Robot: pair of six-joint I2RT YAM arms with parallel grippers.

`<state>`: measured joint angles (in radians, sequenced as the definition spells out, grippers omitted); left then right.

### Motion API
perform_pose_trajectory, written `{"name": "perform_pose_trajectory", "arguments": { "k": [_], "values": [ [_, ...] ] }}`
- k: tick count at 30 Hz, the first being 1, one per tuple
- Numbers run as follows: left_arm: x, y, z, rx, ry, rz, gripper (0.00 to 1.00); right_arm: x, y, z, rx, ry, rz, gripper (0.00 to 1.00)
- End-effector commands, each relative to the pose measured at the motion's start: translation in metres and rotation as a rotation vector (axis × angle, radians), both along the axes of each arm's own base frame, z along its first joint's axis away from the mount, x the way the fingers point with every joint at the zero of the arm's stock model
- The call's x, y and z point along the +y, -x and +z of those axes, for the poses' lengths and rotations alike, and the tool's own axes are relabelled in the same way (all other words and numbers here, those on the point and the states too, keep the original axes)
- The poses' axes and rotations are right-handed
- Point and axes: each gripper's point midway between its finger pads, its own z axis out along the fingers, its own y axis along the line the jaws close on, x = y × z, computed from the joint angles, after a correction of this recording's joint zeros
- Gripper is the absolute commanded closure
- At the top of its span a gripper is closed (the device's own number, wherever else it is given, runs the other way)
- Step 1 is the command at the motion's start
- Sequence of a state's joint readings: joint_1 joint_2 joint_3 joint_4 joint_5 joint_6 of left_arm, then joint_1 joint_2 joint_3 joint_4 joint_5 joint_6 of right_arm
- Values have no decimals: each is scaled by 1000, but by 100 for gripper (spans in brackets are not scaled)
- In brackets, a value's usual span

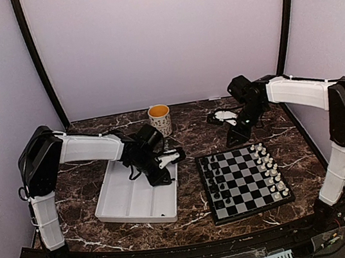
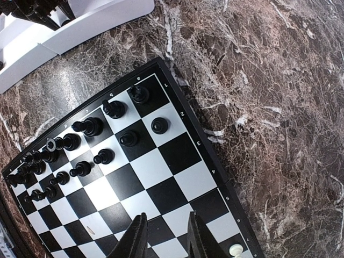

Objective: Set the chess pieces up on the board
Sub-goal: Pick up the rook from the storage box.

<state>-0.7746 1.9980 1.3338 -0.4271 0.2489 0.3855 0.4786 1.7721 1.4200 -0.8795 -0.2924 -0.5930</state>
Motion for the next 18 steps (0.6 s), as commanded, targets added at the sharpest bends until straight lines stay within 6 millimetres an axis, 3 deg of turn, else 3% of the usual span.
{"name": "perform_pose_trajectory", "arguments": {
  "k": [1, 9, 13, 18],
  "values": [
    [4, 9, -3, -17, -24, -13, 82, 5, -3, 5, -6, -17, 6, 72],
    [2, 14, -4, -22, -26, -28, 89, 5, -4, 6, -4, -14, 5, 72],
    [9, 10, 6, -55, -37, 7, 91, 6, -4, 12, -10, -25, 6, 72],
    [25, 1, 29, -80, -2, 88, 92, 14, -9, 36, -49, -87, -10, 73]
  ]
}}
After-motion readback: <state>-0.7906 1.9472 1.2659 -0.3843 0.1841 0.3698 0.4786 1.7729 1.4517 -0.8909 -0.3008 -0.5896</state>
